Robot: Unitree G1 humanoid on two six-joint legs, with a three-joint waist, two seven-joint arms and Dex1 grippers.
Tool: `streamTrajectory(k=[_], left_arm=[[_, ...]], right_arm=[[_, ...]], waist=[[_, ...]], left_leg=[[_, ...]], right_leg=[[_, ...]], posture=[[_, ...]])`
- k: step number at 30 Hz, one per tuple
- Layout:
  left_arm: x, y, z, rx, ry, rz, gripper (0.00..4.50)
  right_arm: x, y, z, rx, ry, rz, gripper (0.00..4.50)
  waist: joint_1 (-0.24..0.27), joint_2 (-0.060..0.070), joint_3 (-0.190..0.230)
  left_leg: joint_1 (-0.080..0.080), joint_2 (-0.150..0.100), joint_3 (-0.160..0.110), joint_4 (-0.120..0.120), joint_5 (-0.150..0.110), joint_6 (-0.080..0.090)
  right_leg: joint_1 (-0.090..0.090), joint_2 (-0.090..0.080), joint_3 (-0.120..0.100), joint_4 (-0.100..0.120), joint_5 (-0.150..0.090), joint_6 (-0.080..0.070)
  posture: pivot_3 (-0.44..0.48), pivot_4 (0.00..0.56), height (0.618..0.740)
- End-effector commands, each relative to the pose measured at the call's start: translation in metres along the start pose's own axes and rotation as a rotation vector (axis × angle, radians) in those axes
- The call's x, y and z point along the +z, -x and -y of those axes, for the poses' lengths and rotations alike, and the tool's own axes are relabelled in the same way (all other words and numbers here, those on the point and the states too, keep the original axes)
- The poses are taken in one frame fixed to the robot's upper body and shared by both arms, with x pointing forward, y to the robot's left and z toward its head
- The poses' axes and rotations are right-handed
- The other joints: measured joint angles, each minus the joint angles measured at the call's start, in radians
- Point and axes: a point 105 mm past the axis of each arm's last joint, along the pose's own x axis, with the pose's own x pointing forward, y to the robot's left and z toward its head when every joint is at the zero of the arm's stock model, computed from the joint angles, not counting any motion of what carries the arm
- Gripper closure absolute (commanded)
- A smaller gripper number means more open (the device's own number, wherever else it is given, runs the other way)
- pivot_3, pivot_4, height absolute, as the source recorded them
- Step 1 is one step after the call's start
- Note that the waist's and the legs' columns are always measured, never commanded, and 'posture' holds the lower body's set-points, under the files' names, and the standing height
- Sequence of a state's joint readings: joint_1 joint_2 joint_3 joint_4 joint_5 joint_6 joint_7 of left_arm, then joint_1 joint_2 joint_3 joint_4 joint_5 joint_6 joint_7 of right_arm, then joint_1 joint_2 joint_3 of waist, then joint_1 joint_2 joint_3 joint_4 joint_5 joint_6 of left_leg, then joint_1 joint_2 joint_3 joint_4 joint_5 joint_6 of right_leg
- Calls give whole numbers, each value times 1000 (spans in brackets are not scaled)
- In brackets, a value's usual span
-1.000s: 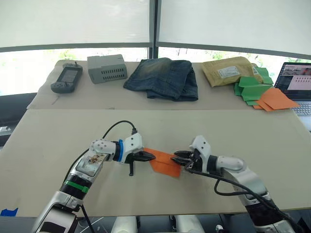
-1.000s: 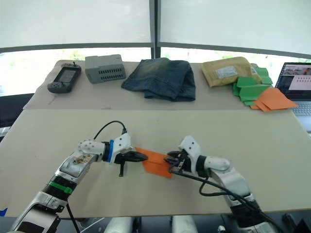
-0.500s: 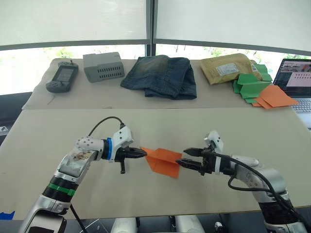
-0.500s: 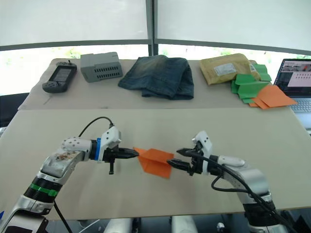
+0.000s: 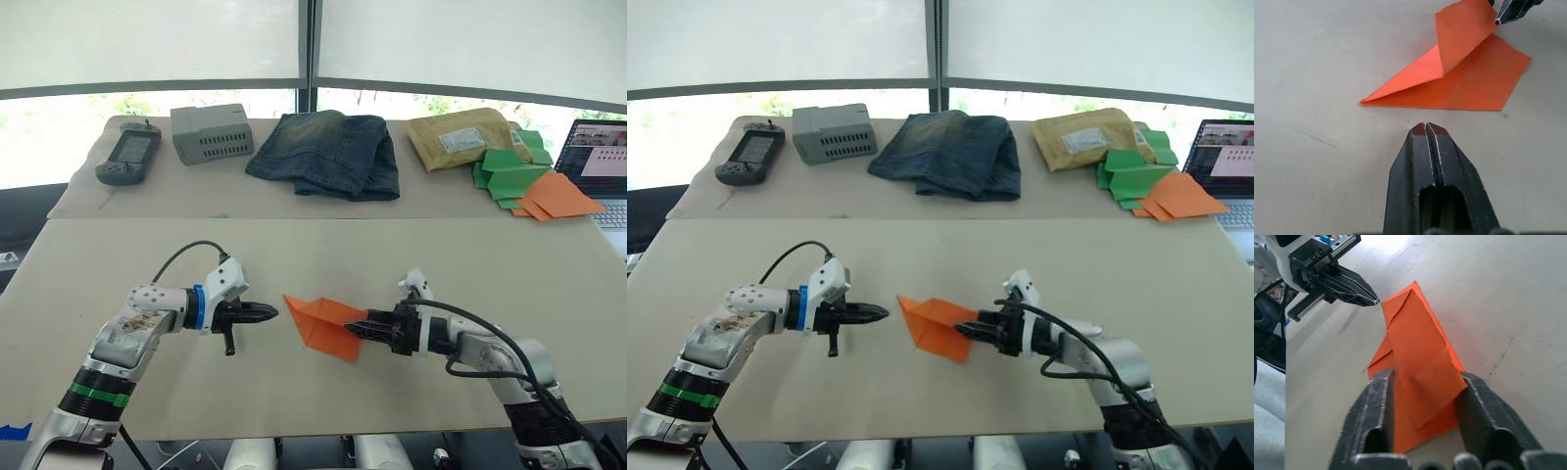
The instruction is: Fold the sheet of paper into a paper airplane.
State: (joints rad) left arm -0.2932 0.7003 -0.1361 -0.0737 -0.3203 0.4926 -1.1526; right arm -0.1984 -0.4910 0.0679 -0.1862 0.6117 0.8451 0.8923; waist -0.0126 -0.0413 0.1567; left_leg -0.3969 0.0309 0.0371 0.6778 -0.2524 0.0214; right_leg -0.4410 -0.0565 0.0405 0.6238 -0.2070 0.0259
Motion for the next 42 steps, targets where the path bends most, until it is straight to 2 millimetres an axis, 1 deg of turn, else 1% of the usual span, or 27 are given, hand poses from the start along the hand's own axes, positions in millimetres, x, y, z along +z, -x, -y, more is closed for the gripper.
streamTrajectory(k=[1,2,3,5,7,8,9,10,13,16,18,19,20,24,26,29,34,37,40,42], left_arm=[[7,7,-2,18,-15,23,4500],[6,8,-3,23,-13,22,4500],[5,9,-4,28,-10,20,4500],[4,11,-5,35,-4,18,4500],[4,13,-6,41,4,19,4500],[3,14,-8,48,9,20,4500],[3,15,-9,54,14,21,4500],[2,17,-11,63,18,21,4500],[-1,26,-16,92,33,17,4500],[-5,32,-20,109,45,10,4500],[-6,36,-25,128,46,5,4500],[-6,37,-28,135,46,5,4500],[-5,38,-30,139,45,7,4500],[-4,38,-33,141,40,7,4500],[-4,38,-33,141,37,5,4500],[-5,39,-33,142,39,6,4500],[-6,42,-33,146,45,5,4500],[-7,42,-33,148,45,3,4500],[-6,41,-31,142,47,5,4500],[-6,40,-30,137,48,6,4500]], right_arm=[[8,0,-8,48,23,12,4061],[8,0,-8,51,25,11,4377],[8,-1,-9,55,37,9,4445],[13,-1,-12,71,73,21,4445],[26,-1,-16,86,121,62,4445],[34,0,-17,81,181,80,4445],[40,0,-16,66,248,84,4445],[46,0,-15,47,370,72,4445],[74,-2,-21,21,650,108,4445],[86,-4,-28,25,860,110,4445],[95,-5,-30,7,1065,103,4445],[97,-6,-30,6,1179,88,4445],[96,-7,-29,7,1292,70,4445],[81,-9,-25,38,1785,12,4445],[67,-9,-18,42,1931,18,4445],[46,-9,-10,47,2012,46,4445],[15,-13,-1,49,2056,63,4445],[1,-11,6,32,2068,52,4445],[-5,-8,10,10,2065,57,4445],[-2,-4,11,-7,2048,79,3876]], waist=[[0,0,0],[0,0,0],[0,0,0],[-1,0,0],[-2,0,0],[-2,0,0],[-3,0,0],[-4,0,0],[-4,1,0],[-2,0,0],[-1,1,0],[0,1,1],[1,1,1],[2,0,1],[0,0,1],[-2,0,1],[-3,0,1],[-10,-1,1],[-12,-4,1],[-14,-4,1]], left_leg=[[0,0,0,0,0,0],[0,0,0,0,0,0],[0,0,0,0,0,0],[0,0,0,1,0,0],[1,0,1,1,0,0],[1,0,1,1,0,0],[1,0,1,1,0,0],[1,0,1,1,0,0],[1,0,3,1,0,0],[0,0,5,0,0,0],[0,0,5,0,0,0],[0,0,6,0,0,0],[0,0,6,0,0,0],[-1,-2,8,2,0,0],[-1,-2,9,2,0,0],[-1,-2,10,1,0,0],[-2,-2,12,1,0,-1],[-1,-2,13,2,1,-1],[7,-1,13,2,1,-1],[10,-1,13,2,1,-1]], right_leg=[[0,0,0,0,0,0],[0,0,0,0,0,0],[0,0,0,0,0,0],[0,0,0,1,0,0],[0,0,0,1,0,0],[0,0,0,1,0,0],[0,1,0,1,0,0],[0,1,0,1,0,0],[0,0,0,1,0,0],[-1,1,-1,1,0,0],[-1,1,-1,1,0,-1],[-1,1,-1,1,0,-1],[-1,1,-1,2,0,-1],[-1,-2,-1,1,0,0],[-2,-2,-1,1,1,0],[-3,-2,0,2,3,-4],[-6,-2,2,6,3,-8],[-5,-2,3,6,3,-7],[3,-1,2,6,-1,-5],[5,-1,3,6,-4,-10]], posture=[[0,150,722],[0,150,722],[0,150,722],[0,150,722],[0,150,722],[0,150,722],[0,150,722],[0,150,722],[0,150,722],[0,150,722],[0,150,722],[0,150,722],[0,150,722],[0,150,722],[0,150,722],[0,150,722],[0,150,722],[0,150,722],[0,150,722],[0,150,722]])
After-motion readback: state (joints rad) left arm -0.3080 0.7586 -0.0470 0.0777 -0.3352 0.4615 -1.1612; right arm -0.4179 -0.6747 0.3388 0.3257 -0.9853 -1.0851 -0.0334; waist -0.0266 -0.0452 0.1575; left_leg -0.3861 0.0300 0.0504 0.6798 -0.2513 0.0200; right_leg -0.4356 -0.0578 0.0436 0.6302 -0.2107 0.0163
